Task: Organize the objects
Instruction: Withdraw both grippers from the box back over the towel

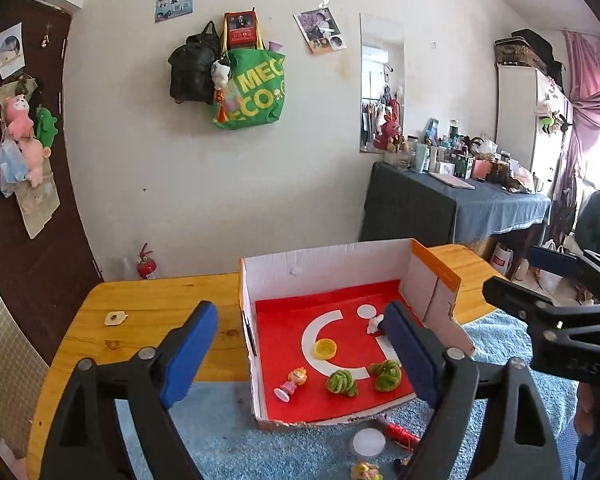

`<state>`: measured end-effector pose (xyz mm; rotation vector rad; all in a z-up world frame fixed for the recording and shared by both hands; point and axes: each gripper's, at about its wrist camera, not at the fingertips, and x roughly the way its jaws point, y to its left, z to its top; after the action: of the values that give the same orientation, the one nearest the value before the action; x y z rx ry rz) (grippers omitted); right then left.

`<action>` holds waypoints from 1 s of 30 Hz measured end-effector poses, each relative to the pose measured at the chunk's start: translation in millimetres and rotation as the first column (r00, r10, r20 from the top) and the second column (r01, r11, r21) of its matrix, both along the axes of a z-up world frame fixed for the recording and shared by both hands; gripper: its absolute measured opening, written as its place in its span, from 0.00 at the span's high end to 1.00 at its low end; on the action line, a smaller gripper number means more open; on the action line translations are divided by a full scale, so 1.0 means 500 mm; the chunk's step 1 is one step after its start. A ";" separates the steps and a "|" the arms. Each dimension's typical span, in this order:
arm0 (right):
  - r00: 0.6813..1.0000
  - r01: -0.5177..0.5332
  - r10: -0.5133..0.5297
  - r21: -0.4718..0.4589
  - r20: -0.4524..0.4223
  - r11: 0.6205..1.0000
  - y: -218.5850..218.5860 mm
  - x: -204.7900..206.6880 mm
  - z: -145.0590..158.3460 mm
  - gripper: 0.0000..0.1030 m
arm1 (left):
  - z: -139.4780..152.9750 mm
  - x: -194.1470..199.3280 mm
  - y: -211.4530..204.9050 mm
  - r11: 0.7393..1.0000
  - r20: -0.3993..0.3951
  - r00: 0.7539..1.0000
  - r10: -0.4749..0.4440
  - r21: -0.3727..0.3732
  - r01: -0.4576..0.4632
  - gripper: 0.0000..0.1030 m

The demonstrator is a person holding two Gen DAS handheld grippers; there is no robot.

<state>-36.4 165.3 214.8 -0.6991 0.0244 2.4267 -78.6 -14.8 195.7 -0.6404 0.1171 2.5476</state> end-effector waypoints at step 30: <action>0.998 0.055 -0.056 -0.111 -0.010 0.992 -0.062 0.095 -0.185 0.13 | -0.167 0.099 -0.033 1.000 0.113 0.993 0.024 -0.002 -0.024 0.03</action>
<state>11.3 134.5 122.2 -0.7222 0.1824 2.3908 -29.2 -31.4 112.4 -0.7887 0.0709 2.5279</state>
